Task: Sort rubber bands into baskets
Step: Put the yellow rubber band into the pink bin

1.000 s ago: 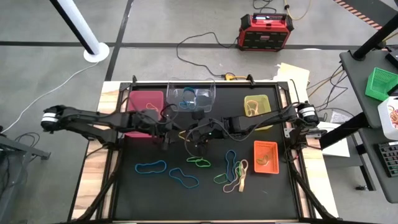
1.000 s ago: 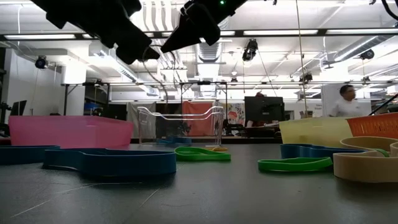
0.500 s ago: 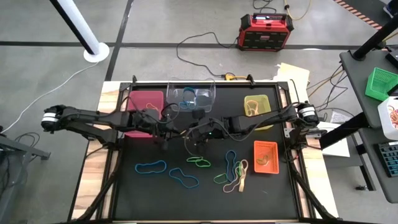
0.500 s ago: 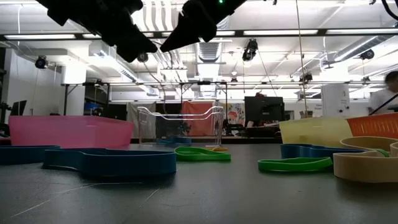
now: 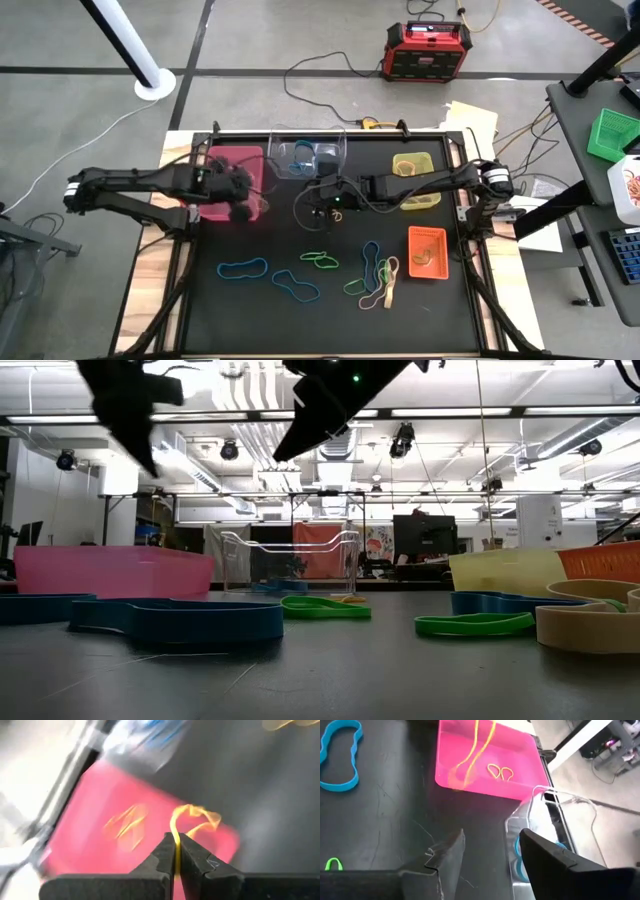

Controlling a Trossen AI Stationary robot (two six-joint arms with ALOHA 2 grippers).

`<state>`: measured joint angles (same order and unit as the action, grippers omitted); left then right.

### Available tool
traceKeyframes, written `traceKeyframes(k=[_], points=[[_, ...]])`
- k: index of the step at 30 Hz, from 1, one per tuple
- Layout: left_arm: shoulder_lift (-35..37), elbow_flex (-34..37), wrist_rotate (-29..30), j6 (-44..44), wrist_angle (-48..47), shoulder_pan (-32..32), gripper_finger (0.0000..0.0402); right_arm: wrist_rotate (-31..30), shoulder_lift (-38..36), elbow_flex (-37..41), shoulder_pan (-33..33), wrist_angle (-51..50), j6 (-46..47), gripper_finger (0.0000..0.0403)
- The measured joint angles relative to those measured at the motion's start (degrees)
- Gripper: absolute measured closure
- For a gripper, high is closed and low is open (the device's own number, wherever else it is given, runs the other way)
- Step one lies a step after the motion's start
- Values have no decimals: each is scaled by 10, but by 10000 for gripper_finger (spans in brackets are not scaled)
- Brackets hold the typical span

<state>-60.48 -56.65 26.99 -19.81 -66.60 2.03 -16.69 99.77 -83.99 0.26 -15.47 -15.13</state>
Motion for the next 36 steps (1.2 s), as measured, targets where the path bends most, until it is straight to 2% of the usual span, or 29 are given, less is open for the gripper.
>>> traceKeyframes(k=[2, 4, 9, 13, 16, 22, 25, 29, 36], points=[[5, -6, 31, -32, -68, 10, 401, 0, 1, 0, 0, 2, 2, 212], [13, -5, 55, -44, -98, 26, 401, 1, 2, 0, 1, 3, 3, 211], [27, 8, 110, -38, -93, 65, 401, 2, 3, 0, 1, -14, 34, 211], [31, 16, 118, -21, -75, 85, 389, 3, 3, 0, -4, -58, 92, 211], [33, 22, 112, -13, -54, 90, 361, 8, 4, 1, -8, -99, 134, 211], [27, 35, 111, -16, -51, 91, 274, 22, 5, 17, -13, -130, 169, 211], [27, 41, 110, -19, -32, 91, 239, 59, 5, 32, -15, -125, 179, 211], [34, 42, 64, -6, 31, 78, 212, 86, 5, 77, -24, -77, 200, 211], [41, 52, -69, 105, 200, 32, 209, 97, 5, 175, -53, 20, 212, 211]])
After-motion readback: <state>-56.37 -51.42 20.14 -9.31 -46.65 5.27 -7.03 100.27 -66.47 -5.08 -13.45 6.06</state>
